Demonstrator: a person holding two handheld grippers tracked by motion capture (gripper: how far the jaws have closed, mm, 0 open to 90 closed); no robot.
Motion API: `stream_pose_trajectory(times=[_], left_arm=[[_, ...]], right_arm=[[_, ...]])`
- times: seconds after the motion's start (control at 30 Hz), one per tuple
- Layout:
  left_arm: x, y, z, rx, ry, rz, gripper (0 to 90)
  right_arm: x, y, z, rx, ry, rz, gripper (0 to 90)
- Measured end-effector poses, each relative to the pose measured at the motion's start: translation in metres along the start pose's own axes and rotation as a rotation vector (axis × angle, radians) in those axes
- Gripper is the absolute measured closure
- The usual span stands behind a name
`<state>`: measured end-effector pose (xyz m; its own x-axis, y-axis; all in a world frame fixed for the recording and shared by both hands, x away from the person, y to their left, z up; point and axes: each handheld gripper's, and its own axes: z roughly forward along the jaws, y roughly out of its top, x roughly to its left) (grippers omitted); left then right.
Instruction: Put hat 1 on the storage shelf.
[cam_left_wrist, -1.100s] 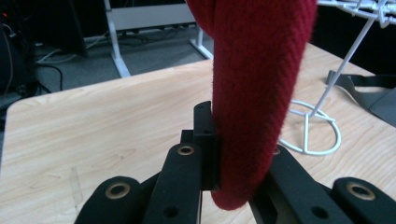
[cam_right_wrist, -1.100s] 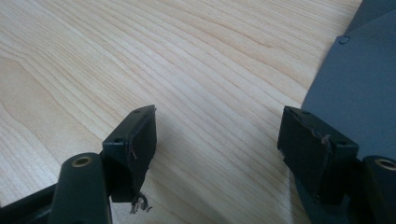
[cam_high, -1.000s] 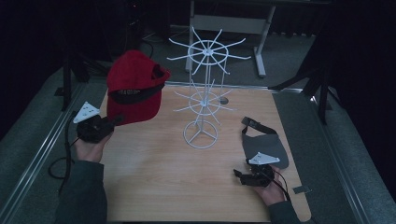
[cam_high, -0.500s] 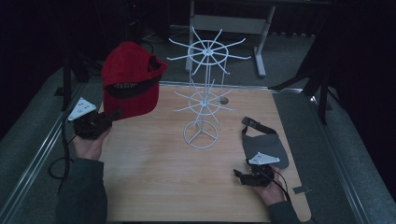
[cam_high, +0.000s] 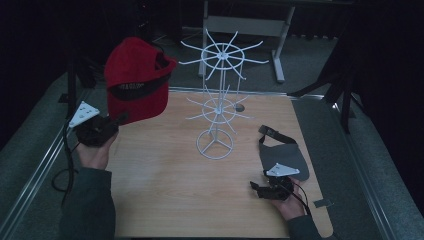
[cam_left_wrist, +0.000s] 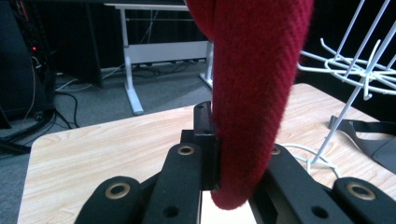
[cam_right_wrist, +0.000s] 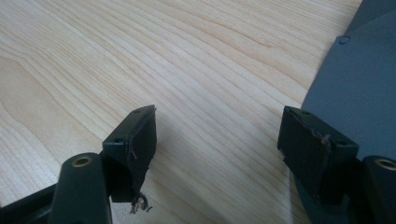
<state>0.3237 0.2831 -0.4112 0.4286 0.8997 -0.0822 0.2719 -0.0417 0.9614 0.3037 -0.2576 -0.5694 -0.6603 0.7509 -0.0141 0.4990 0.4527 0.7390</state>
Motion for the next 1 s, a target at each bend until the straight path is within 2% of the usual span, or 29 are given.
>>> stream_pose_trajectory(times=[0.37,0.67,1.0], left_arm=[[-0.005,0.007,0.0,-0.036,0.011,-0.021,85.9],[-0.01,0.013,0.001,-0.06,-0.009,-0.027,85.9],[-0.011,0.017,-0.001,-0.095,-0.038,-0.079,85.8]], right_arm=[[0.0,0.0,0.0,0.0,0.0,0.0,28.1],[0.0,0.0,0.0,0.0,0.0,0.002,28.1],[0.0,0.0,0.0,0.0,0.0,0.002,28.1]])
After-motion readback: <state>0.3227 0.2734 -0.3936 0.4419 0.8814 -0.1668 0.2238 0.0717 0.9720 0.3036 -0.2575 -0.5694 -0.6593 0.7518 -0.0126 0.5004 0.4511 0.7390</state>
